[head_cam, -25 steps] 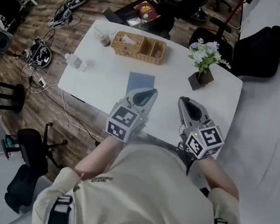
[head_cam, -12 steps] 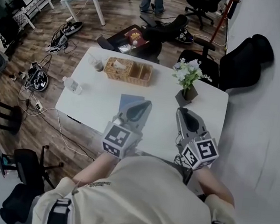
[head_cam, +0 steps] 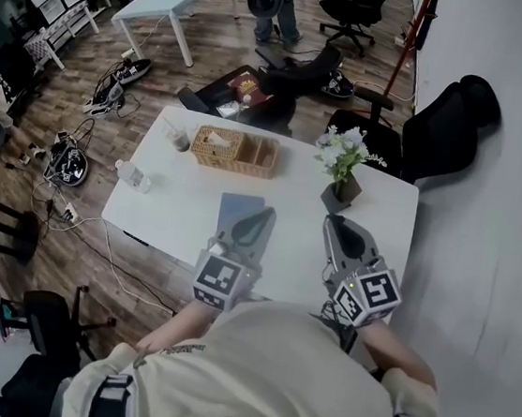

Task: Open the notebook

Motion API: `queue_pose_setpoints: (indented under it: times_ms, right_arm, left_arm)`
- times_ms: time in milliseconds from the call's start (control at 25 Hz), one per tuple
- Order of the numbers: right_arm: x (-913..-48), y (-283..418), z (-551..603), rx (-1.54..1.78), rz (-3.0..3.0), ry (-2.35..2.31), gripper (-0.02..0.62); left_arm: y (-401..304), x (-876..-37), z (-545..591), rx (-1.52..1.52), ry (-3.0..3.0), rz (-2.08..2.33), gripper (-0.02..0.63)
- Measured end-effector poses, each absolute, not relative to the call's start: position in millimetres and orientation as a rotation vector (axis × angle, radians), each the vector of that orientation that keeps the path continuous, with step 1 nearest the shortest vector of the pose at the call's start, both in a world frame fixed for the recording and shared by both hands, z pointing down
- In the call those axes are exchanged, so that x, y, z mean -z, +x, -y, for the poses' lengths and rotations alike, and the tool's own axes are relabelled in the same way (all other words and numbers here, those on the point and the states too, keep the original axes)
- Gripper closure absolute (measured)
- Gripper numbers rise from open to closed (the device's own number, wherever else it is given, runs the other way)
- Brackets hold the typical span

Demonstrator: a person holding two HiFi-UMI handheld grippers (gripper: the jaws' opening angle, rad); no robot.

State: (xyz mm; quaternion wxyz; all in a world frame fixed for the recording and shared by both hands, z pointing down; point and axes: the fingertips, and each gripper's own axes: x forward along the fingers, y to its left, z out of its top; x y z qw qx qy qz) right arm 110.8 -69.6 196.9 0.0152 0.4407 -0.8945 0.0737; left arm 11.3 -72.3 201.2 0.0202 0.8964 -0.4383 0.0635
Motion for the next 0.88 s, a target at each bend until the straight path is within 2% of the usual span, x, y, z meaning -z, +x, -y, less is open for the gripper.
queue_pose_setpoints:
  times_ms: [880]
  right_arm:
    - [-197, 114, 81, -0.213, 2.783, 1.359, 0.594]
  left_arm:
    - [23, -214, 84, -0.248, 2.746, 1.318, 0.606]
